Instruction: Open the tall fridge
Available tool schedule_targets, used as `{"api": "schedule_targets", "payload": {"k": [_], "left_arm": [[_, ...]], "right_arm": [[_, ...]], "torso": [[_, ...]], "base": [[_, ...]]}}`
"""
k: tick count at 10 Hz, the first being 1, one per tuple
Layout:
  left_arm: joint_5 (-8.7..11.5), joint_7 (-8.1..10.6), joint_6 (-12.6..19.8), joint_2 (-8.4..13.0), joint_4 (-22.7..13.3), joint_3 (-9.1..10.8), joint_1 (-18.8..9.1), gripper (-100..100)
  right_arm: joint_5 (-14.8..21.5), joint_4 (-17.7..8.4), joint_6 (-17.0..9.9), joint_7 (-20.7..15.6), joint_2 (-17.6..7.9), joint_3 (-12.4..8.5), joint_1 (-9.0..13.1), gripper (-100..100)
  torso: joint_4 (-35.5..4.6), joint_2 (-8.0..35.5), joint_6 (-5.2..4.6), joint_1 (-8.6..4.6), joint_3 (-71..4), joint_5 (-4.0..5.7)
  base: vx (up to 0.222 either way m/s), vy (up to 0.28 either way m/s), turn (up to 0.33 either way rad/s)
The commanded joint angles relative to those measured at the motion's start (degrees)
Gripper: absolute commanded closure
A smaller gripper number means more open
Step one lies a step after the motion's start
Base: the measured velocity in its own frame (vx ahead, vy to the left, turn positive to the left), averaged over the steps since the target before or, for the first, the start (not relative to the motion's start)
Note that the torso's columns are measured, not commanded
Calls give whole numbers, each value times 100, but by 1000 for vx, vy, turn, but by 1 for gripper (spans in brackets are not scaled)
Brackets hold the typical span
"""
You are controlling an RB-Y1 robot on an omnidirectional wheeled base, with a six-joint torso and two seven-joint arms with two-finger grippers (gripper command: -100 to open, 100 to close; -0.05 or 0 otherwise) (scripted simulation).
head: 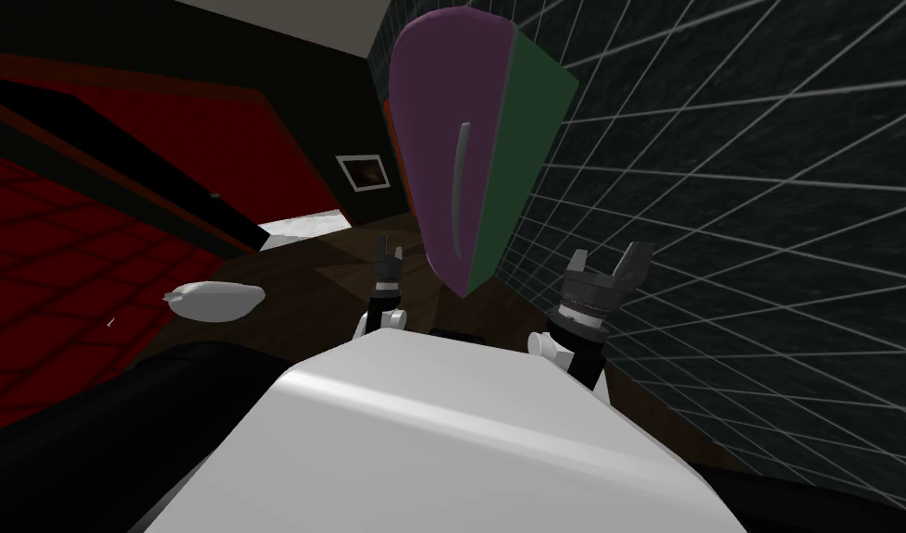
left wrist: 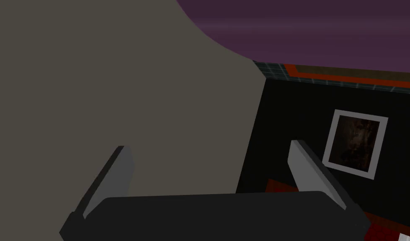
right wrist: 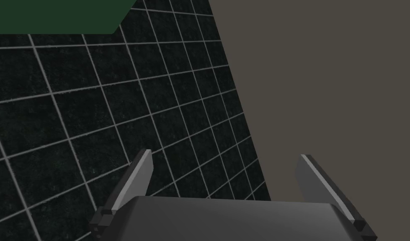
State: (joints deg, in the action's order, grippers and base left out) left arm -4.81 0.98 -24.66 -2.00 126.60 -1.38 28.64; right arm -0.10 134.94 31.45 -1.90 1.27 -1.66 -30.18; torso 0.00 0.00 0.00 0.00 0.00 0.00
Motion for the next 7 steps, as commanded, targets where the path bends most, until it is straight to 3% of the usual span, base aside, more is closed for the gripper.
{"api": "schedule_targets", "payload": {"k": [1,7], "left_arm": [[0,0,0,0,0,0,0,0],[0,0,-1,0,1,0,0,0]], "right_arm": [[0,0,0,0,0,0,0,0],[0,2,0,0,0,0,0,0]], "torso": [[-235,232,0,0,-467,0],[-2691,2693,0,0,-5381,0]], "base": [[0,0,0],[0,0,0]]}}
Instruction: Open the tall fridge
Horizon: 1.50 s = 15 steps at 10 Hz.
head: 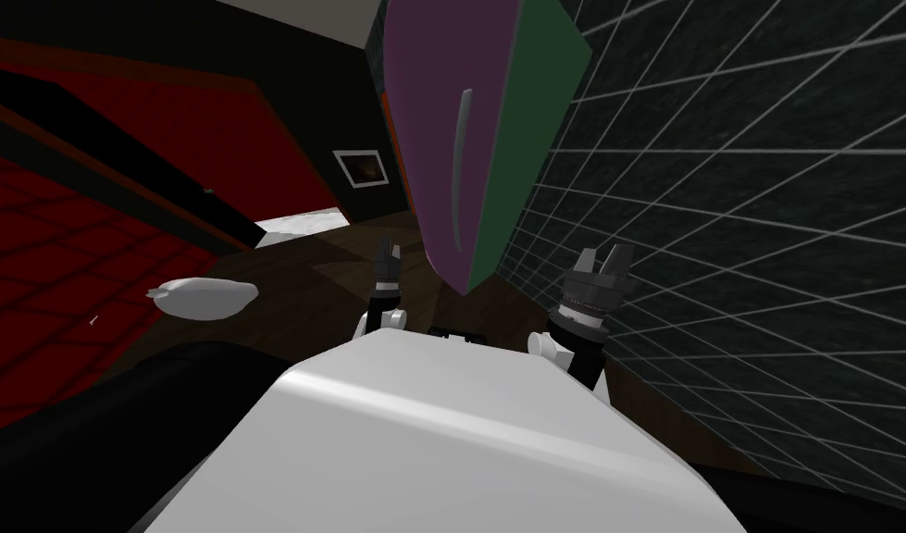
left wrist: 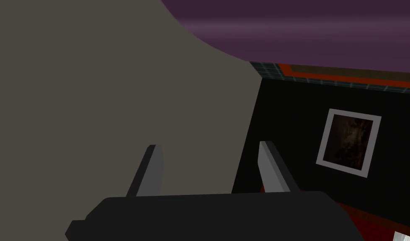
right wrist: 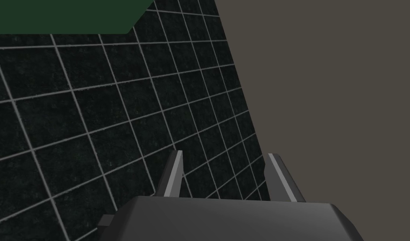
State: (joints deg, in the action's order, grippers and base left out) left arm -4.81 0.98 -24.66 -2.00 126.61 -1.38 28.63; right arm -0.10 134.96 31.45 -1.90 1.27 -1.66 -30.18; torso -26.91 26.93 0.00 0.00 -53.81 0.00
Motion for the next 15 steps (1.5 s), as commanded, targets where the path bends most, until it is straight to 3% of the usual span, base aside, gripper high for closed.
{"api": "schedule_targets", "payload": {"k": [1,2,3,5,8,15], "left_arm": [[0,0,0,0,0,0,0,0],[0,0,0,0,0,0,0,0],[-8,-16,-32,228,-56,6,-14,-100],[-25,-54,-103,535,-195,21,-48,-100],[-63,-139,-261,887,-531,55,-130,-100],[-183,-409,-762,1316,-1584,161,-388,-100]], "right_arm": [[0,0,0,0,0,0,0,0],[0,0,0,0,0,0,0,0],[0,0,0,0,0,0,0,0],[0,-2,0,0,0,0,-1,0],[0,-3,0,0,0,0,-1,0],[0,-2,0,0,1,0,-2,0]], "torso": [[-423,423,0,0,-846,0],[-846,846,0,0,-1692,0],[-1269,1269,0,0,-2538,0],[-1512,1508,0,-3,-3049,0],[-1535,1532,0,-3,-3078,1],[-1536,1531,0,-7,-3078,2]], "base": [[0,0,0],[0,0,0],[17,-7,3],[39,-20,5],[59,-33,7],[95,-47,10]]}}
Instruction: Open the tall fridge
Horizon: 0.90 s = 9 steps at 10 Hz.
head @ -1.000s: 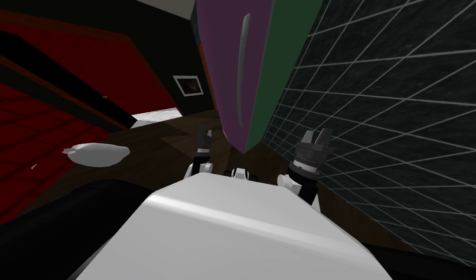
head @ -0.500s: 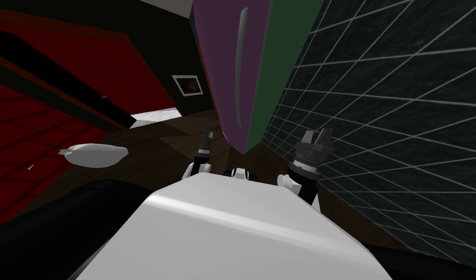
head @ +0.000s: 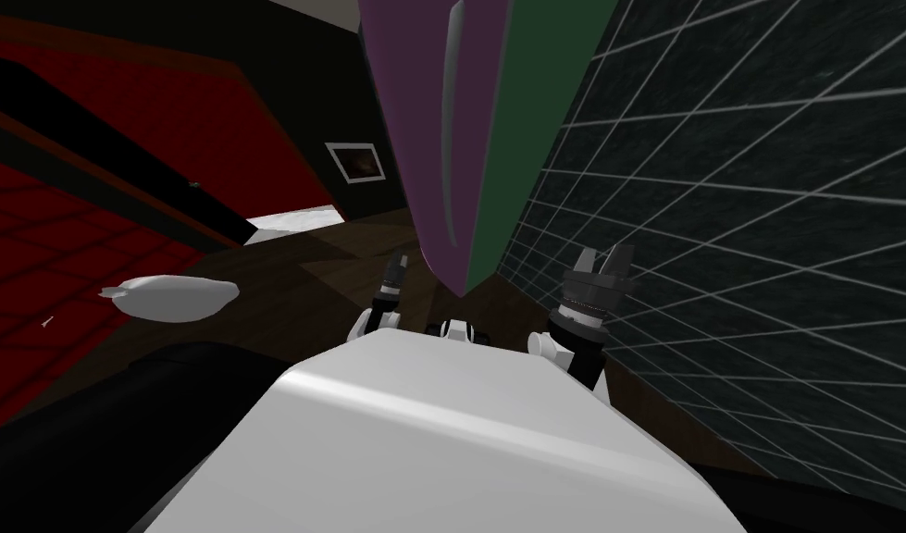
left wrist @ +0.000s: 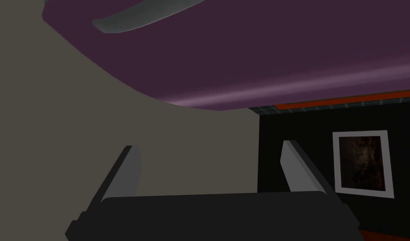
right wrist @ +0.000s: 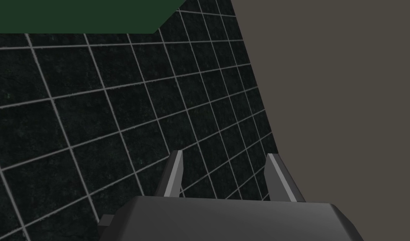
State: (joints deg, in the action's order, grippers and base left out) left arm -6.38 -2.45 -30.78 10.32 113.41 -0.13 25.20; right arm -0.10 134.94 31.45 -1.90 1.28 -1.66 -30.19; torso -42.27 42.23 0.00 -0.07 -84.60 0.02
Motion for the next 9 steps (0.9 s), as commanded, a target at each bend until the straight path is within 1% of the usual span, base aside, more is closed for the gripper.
{"api": "schedule_targets", "payload": {"k": [1,4,5,8,9], "left_arm": [[-46,-112,-236,124,-447,54,-89,-100],[-112,-262,-513,224,-977,114,-235,-100],[-112,-262,-513,224,-1042,114,-235,-100],[-187,-429,-824,278,-1605,179,-392,-100],[-187,-429,-824,278,-1683,179,-392,-100]], "right_arm": [[0,0,0,0,0,0,0,0],[0,0,0,0,0,0,0,0],[0,0,0,0,0,0,0,0],[0,0,0,0,0,0,0,0],[0,0,0,0,0,0,0,0]], "torso": [[0,0,0,6,0,-1],[0,1,0,6,1,-2],[0,3,0,8,1,-2],[-1,1,0,10,1,-2],[2,-8,0,1,-5,0]], "base": [[95,-51,11],[117,-57,13],[86,-45,4],[113,-48,12],[89,-56,8]]}}
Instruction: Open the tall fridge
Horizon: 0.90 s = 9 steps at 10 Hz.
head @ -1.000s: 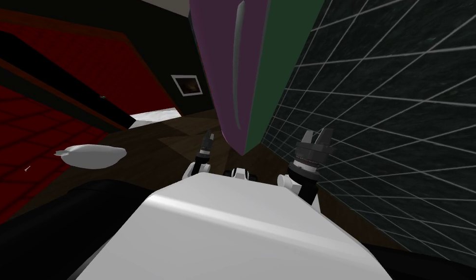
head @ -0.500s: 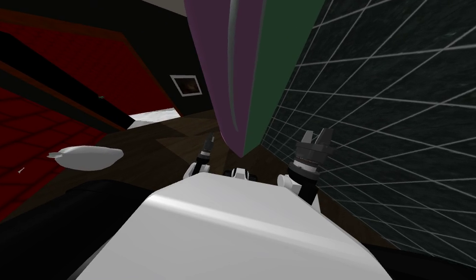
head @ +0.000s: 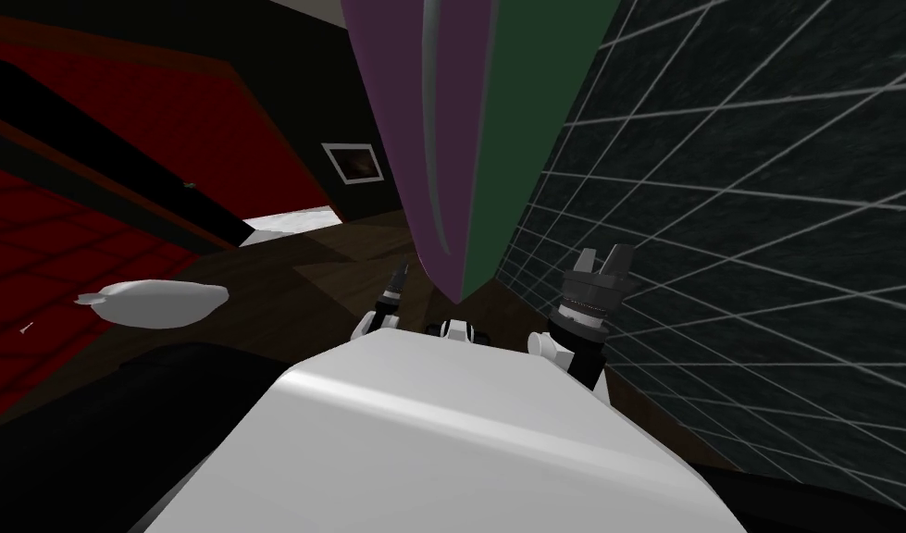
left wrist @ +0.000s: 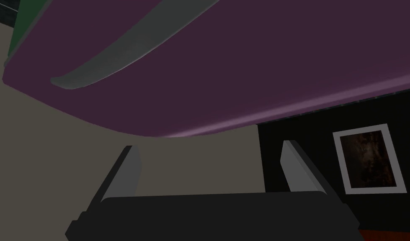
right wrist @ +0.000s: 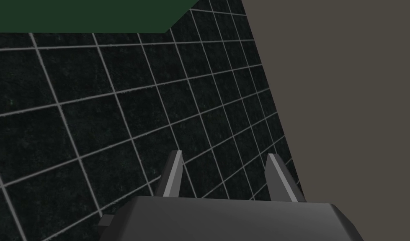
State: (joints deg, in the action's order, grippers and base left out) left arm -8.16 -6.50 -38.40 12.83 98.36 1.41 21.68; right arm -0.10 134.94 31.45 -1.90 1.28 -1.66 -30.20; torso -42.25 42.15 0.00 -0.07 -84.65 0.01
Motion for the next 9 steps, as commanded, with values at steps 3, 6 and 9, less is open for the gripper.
{"api": "schedule_targets", "payload": {"k": [3,6,9], "left_arm": [[-89,-201,-398,15,-744,95,-200,-100],[-142,-317,-622,-27,-1241,141,-302,-100],[-194,-430,-841,-91,-1633,185,-399,-100]], "right_arm": [[0,0,0,0,0,0,1,0],[0,0,0,0,0,0,1,0],[0,0,0,0,0,0,1,0]], "torso": [[-5,14,0,2,10,-1],[-6,22,0,14,14,-4],[-4,19,0,6,10,0]], "base": [[108,-61,13],[96,-42,8],[98,-60,10]]}}
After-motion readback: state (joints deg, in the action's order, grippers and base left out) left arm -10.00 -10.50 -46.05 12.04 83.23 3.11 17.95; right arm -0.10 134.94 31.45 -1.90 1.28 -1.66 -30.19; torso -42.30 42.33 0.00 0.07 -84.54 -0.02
